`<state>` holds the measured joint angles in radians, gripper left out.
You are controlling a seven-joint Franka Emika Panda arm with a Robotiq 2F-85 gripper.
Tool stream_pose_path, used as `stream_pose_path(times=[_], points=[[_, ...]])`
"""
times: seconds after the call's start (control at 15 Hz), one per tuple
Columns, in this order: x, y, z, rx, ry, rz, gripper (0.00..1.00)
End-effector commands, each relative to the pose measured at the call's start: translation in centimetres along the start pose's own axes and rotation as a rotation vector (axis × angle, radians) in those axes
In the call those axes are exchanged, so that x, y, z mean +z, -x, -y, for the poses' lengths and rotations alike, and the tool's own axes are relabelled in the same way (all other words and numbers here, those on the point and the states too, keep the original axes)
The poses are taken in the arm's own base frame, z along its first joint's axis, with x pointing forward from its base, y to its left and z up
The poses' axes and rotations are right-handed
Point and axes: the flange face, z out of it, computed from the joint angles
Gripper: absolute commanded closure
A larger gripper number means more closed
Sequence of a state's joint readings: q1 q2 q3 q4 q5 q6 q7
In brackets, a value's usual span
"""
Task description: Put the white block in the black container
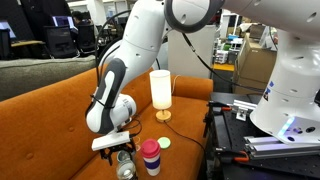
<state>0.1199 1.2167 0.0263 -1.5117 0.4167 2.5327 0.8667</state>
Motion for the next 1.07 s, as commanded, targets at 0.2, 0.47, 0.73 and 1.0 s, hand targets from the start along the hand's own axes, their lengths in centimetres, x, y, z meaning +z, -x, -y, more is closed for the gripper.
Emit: stream_pose_path(times=[0.2,0.47,0.73,1.0], points=[[-2.0,-1.6,-0.8,0.018,-0.022,0.041,0.00],[-1.2,-2.3,-0.5,0.037,-0.024,0.017,0.00],[-1.3,-2.0,-0.5,0.036,-0.025,0.023,0.00],[-1.4,-2.0,-0.5,0.036,-0.023,0.024,0.00]])
